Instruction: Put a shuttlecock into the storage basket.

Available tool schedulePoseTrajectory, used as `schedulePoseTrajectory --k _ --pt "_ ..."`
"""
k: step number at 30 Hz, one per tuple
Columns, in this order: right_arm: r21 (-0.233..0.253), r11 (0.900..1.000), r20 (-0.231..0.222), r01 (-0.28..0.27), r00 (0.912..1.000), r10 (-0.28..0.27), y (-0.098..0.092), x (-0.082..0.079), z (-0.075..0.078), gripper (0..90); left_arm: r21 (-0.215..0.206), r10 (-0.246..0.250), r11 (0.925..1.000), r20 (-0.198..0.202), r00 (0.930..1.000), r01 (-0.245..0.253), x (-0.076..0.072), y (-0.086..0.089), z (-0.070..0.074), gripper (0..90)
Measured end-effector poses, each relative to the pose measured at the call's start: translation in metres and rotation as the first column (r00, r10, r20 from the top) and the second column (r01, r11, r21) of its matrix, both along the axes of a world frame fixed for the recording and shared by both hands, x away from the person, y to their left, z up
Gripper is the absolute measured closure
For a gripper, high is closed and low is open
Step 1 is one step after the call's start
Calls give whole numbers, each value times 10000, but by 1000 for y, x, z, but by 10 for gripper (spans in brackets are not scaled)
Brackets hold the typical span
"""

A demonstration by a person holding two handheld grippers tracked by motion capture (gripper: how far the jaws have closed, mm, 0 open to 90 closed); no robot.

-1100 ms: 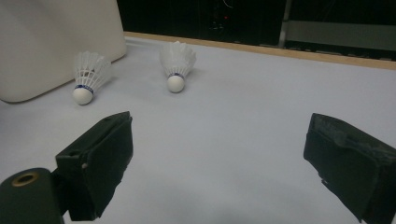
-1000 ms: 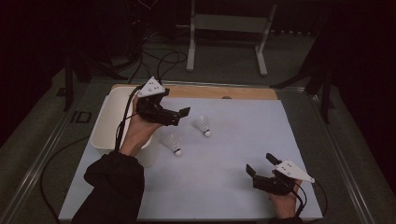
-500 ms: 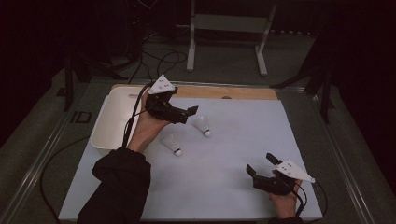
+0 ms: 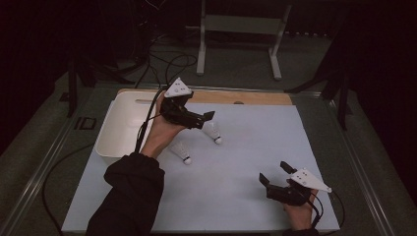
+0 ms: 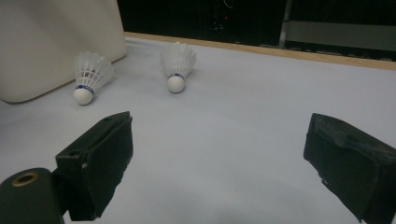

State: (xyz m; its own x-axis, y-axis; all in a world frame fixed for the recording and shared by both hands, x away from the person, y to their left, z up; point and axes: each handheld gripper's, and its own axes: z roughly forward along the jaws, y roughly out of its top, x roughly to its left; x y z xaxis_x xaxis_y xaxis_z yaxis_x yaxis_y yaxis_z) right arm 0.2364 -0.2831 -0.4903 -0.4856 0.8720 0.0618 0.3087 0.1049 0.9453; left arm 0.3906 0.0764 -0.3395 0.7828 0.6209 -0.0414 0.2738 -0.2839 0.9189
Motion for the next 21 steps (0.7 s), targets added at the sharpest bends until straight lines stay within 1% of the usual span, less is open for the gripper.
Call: schedulePoseTrajectory --k 9,14,17,21 --pt "-31 10000 0 3 10000 -3 0 0 0 81 92 26 10000 -91 10000 -25 7 -6 -7 5" --pt "-26 10000 -4 -3 10000 3 0 0 0 81 15 30 10000 -190 9998 -30 10 -11 -11 5" --pt "-30 10000 0 -5 10000 5 0 0 0 81 114 47 9999 -171 9998 -45 11 -14 -12 5" --pt "-32 10000 -6 -12 10000 12 0 0 0 81 130 34 9999 -152 9999 -32 12 -19 -15 5"
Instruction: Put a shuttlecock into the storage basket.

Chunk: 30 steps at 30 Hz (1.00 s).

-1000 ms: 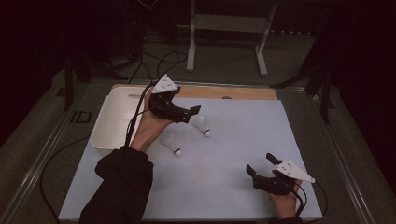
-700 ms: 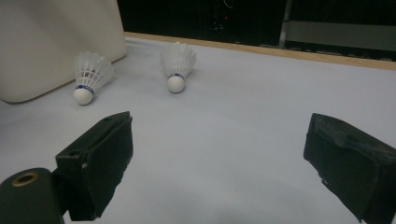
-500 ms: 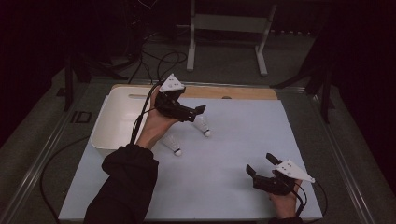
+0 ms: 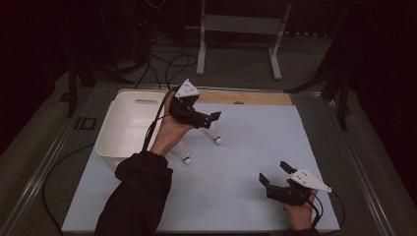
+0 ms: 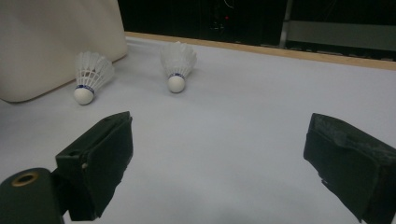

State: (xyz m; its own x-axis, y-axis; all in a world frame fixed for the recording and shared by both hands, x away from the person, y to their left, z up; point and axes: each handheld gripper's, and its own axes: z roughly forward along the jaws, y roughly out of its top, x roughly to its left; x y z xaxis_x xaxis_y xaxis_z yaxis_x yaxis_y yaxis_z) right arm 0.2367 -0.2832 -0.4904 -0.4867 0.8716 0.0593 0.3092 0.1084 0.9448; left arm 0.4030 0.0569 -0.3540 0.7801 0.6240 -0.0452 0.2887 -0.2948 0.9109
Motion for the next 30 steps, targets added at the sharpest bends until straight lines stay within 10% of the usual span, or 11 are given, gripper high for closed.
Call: schedulePoseTrajectory --k 30 --pt "49 10000 25 -43 10000 43 0 0 0 81 335 47 9994 -315 9995 -37 18 -22 -24 5"
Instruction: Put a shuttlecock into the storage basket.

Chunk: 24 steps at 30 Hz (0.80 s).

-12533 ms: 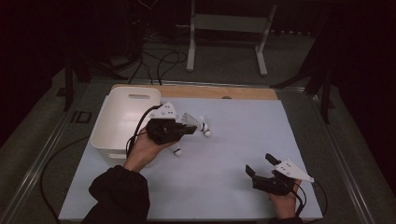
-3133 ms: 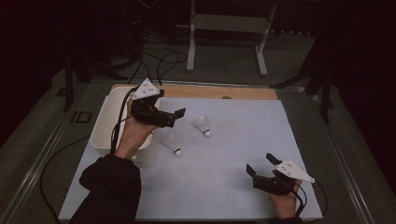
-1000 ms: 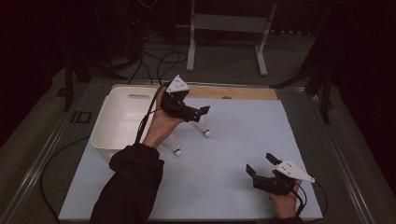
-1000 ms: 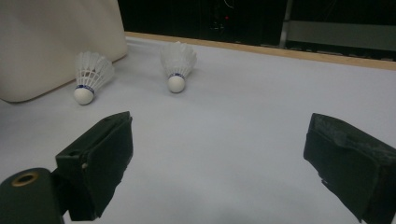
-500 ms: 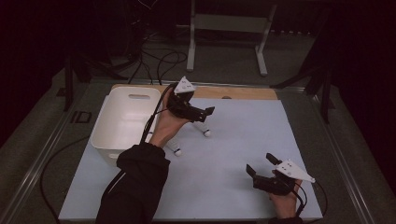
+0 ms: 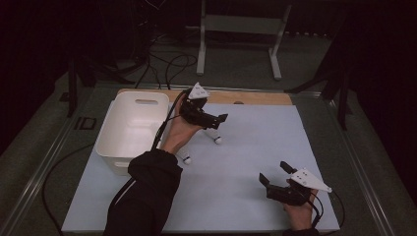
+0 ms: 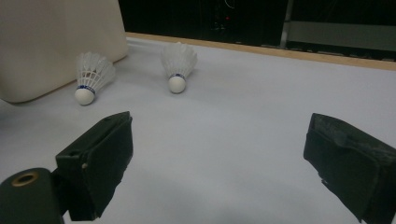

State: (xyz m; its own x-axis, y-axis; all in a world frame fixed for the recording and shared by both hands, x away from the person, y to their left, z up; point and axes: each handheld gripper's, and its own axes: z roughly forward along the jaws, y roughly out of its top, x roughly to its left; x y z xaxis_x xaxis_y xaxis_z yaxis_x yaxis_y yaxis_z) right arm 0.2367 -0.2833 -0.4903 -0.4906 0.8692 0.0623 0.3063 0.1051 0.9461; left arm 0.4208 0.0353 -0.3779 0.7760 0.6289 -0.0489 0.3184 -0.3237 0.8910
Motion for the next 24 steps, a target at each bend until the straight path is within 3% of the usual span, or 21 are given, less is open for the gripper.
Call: schedulePoseTrajectory --k 24 --pt "-18 10000 8 -13 10000 13 0 0 0 81 312 222 9993 -254 9994 -214 14 -2 -14 6"
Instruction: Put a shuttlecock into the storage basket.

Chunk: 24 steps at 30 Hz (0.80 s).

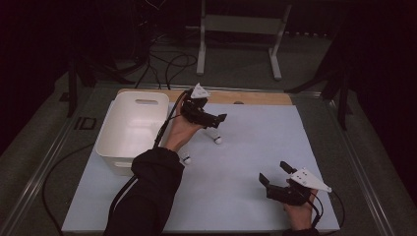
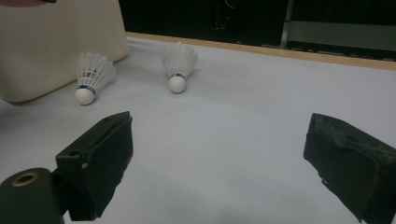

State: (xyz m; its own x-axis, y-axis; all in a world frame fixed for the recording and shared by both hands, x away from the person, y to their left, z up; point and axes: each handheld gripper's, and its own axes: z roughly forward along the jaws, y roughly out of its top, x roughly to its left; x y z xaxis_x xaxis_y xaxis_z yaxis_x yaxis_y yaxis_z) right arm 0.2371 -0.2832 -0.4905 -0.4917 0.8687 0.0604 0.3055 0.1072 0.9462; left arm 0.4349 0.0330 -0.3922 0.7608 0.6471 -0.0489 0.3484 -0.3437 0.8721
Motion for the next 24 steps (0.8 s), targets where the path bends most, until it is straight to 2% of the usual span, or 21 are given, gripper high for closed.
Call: schedulePoseTrajectory --k 15,19,24 --pt "-14 10000 -21 9 10000 -9 0 0 0 81 182 91 9998 -250 9996 -86 8 -3 -11 8" --pt "-12 10000 -19 -4 10000 4 0 0 0 81 428 124 9990 -360 9993 -108 10 -3 -15 9" --pt "-1 10000 -23 -6 10000 6 0 0 0 81 310 199 9993 -477 9987 -184 12 -6 -19 9"
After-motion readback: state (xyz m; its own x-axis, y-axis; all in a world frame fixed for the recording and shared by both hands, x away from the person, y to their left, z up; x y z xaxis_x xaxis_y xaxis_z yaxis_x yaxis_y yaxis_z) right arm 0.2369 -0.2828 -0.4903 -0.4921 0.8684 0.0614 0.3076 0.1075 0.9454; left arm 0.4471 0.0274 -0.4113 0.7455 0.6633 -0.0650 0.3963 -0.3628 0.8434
